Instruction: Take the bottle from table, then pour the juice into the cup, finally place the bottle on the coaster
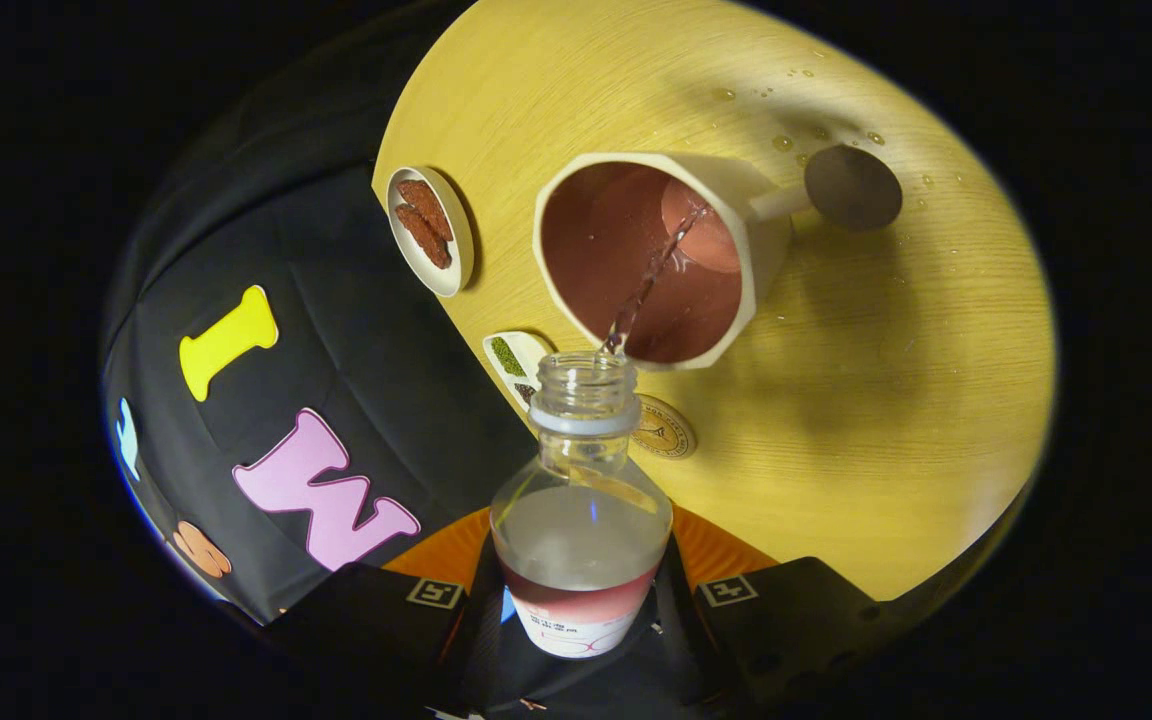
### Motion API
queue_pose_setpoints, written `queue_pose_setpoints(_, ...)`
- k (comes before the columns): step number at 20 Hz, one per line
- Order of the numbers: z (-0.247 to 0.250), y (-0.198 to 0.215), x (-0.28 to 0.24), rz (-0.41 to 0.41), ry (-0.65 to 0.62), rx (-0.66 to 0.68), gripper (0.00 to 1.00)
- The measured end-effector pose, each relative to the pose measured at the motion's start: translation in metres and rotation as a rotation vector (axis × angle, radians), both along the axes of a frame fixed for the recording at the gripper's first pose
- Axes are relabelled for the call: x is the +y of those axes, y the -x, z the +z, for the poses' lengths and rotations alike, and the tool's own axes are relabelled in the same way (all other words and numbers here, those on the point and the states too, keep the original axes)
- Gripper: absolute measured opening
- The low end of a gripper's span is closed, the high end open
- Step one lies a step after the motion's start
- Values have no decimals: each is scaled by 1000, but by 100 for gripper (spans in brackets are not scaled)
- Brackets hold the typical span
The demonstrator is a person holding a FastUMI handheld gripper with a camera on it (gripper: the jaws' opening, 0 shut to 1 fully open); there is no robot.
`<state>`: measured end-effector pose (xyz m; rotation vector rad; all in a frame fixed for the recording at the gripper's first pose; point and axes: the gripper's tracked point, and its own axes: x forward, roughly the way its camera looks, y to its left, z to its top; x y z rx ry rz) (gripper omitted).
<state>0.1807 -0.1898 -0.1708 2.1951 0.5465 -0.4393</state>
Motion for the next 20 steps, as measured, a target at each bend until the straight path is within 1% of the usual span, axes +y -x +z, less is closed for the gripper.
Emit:
queue_pose_setpoints(3,2,0,-1,-15,-46,15,70)
queue_pose_setpoints(14,9,2,-8,-27,-180,67,70)
queue_pose_setpoints(20,14,-1,-14,-48,-227,87,70)
